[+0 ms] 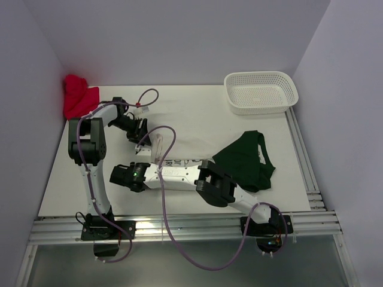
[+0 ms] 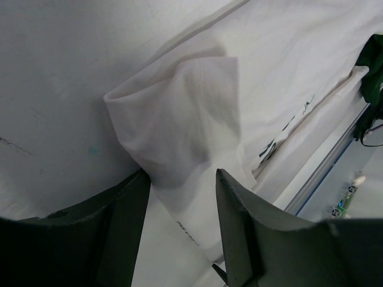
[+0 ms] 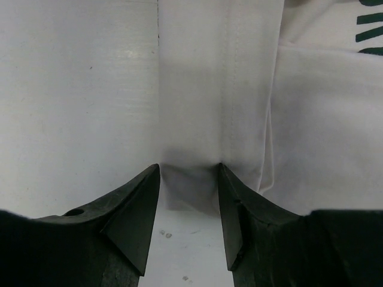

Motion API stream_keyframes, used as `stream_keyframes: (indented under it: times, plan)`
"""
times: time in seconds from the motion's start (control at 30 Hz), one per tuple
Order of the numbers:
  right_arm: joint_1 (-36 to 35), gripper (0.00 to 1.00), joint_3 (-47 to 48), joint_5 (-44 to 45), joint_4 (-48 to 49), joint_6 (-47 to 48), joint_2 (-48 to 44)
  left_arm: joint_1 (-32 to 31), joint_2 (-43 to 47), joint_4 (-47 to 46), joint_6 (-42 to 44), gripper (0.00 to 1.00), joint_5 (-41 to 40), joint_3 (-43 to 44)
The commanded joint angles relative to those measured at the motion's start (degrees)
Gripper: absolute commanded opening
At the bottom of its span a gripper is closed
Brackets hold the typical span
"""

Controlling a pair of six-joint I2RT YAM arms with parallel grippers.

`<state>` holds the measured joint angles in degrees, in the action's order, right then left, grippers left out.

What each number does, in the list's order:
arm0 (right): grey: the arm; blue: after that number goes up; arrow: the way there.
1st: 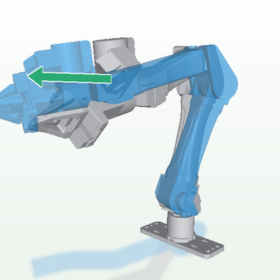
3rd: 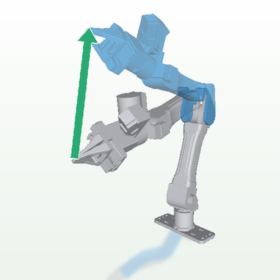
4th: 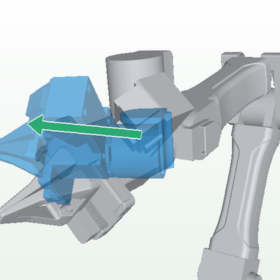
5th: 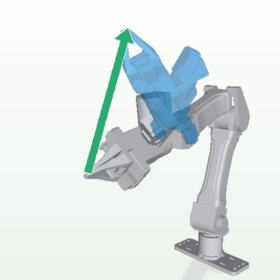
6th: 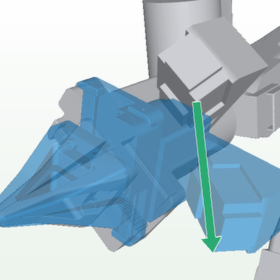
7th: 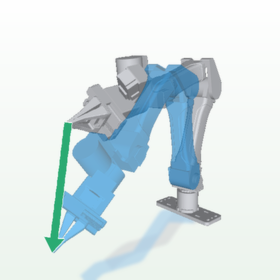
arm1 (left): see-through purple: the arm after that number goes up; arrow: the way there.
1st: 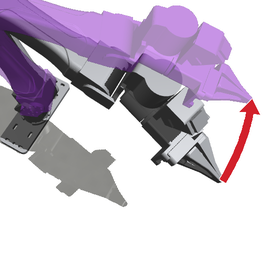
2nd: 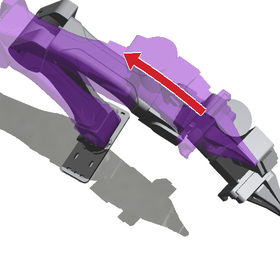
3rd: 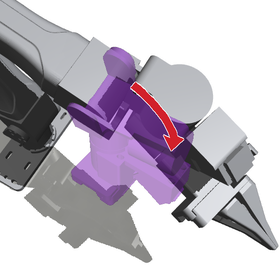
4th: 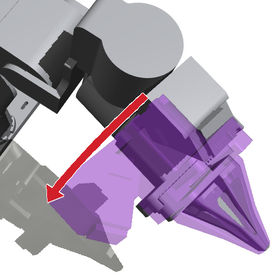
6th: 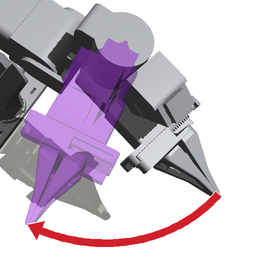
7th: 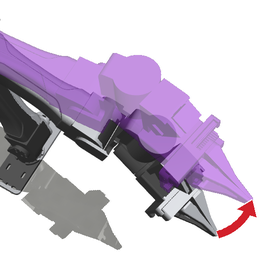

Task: Roll the t-shirts
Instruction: Roll the tshirt

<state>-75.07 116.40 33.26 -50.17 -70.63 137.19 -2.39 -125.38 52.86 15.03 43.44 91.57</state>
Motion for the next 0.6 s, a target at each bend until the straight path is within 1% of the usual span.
stream_keyframes:
  times: [0.0,0.2,0.23,0.33,0.4,0.43,0.47,0.53,0.57]
  plan:
    - [0.2,0.52,3.2,-0.3,-0.4,0.4,1.2,-0.6,0.4,-2.5,0.2,0.54,-7.0,-1.8]
    - [0.3,0.54,6.6,-2.6,-4.3,0.0,4.5,-1.8,1.5,-4.5,-1.8,0.40,-12.3,-2.4]
    - [0.3,0.54,6.6,-2.8,-4.9,-0.2,4.8,-2.1,1.6,-4.9,-2.5,0.35,-13.0,-2.5]
    - [0.3,0.53,5.7,-3.9,-5.9,-0.5,5.2,-2.7,2.0,-5.2,-2.9,0.28,-14.9,-2.5]
    - [0.3,0.47,4.3,-4.4,-5.6,-0.8,5.3,-3.2,2.2,-5.4,-3.2,0.23,-16.1,-2.4]
    - [0.3,0.42,3.9,-4.9,-5.3,-0.9,5.3,-3.3,2.4,-5.5,-3.3,0.17,-16.6,-2.5]
    - [0.3,0.31,3.5,-5.2,-4.6,-0.9,5.1,-3.5,2.6,-5.8,-3.4,0.14,-17.1,-2.6]
    - [0.3,0.22,2.1,-6.0,-3.2,-0.3,4.7,-3.9,3.0,-6.0,-3.8,0.05,-18.6,-2.7]
    - [0.4,0.17,1.2,-6.8,-1.7,-0.1,4.0,-4.1,3.0,-5.9,-3.8,0.03,-19.1,-2.6]
